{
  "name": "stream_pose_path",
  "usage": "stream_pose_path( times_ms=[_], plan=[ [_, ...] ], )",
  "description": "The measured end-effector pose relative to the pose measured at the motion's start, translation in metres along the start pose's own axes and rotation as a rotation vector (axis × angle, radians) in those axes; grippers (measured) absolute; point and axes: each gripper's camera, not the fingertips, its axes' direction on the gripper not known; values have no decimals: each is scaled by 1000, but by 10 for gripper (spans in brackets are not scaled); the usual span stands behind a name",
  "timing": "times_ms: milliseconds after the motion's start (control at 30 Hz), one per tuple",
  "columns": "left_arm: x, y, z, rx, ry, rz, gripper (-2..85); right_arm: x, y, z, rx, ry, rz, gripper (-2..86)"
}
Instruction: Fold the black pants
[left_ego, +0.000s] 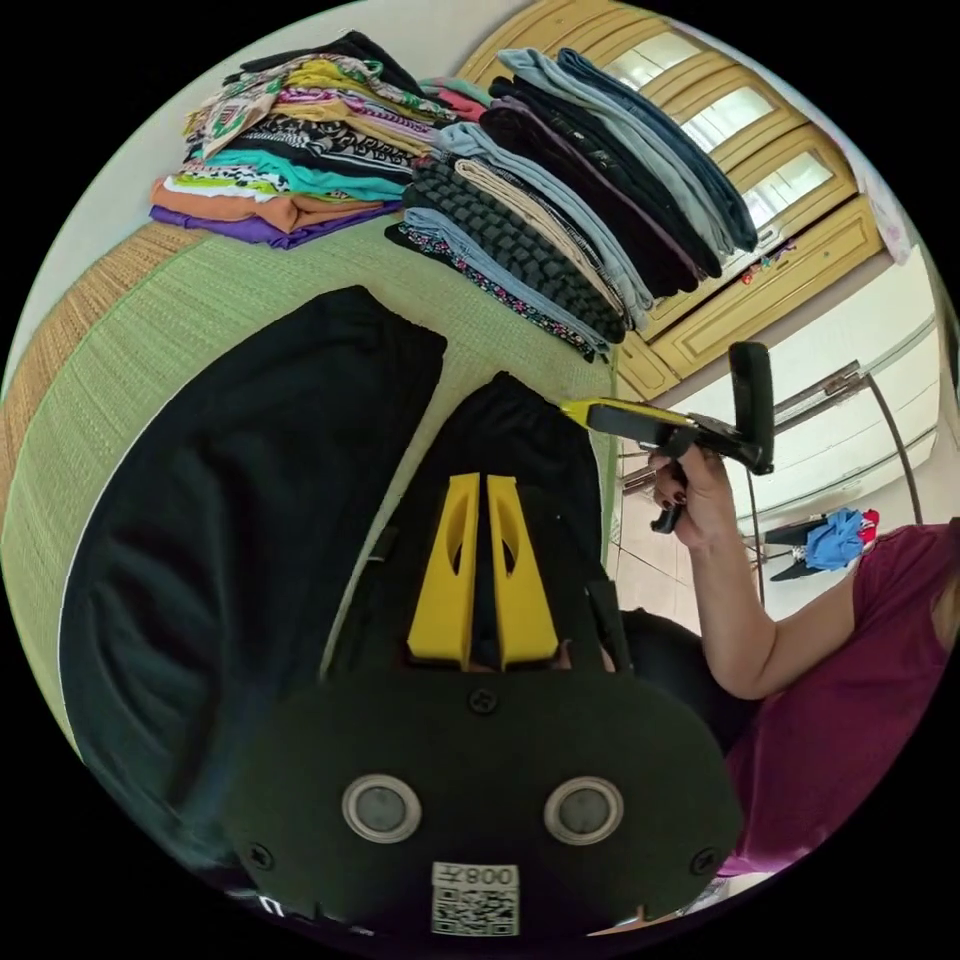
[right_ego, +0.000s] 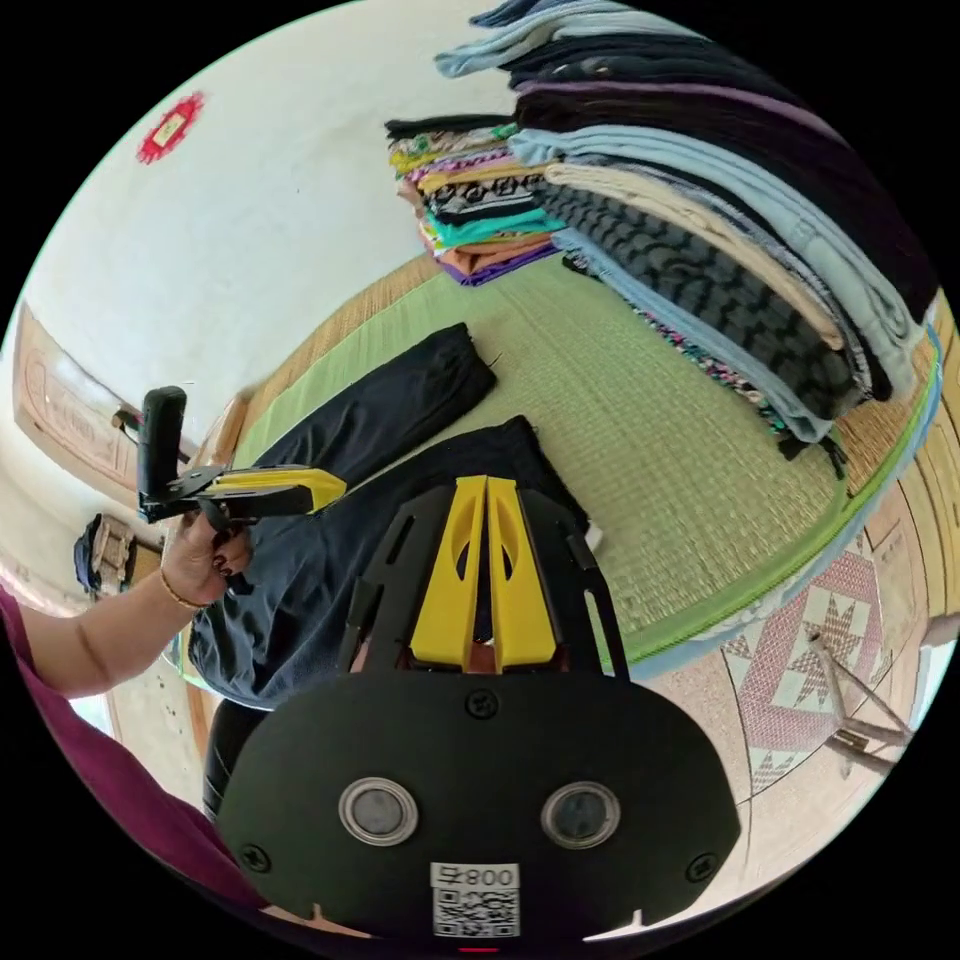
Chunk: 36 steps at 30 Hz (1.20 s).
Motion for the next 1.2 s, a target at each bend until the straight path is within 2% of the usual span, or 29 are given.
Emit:
stream_pose_path(
  times_ms=[167,267,400,533,733,900,1000,1200],
  plan=[
    [-11,96,-91,-4,-69,-112,2,-90,-14,28,-58,3,-171,0],
    [-22,169,-151,-16,-186,-231,1,-150,-5,53,-141,39,-300,0],
    [-46,270,-216,8,-226,-481,1,-212,19,102,-290,121,-418,-2],
    [-74,334,-234,-56,-197,-615,0,-256,40,125,-219,277,-492,-4],
    [-79,381,-318,136,-105,-603,1,-274,14,135,-320,207,-436,-5],
    [-99,440,-410,299,-108,-618,7,-299,-16,122,-265,108,-374,-3],
    [-122,474,-469,338,-185,-647,17,-341,-37,130,-240,20,-423,1],
    [-187,512,-577,343,-325,-700,45,-463,-77,191,-262,4,-634,43]
  ],
)
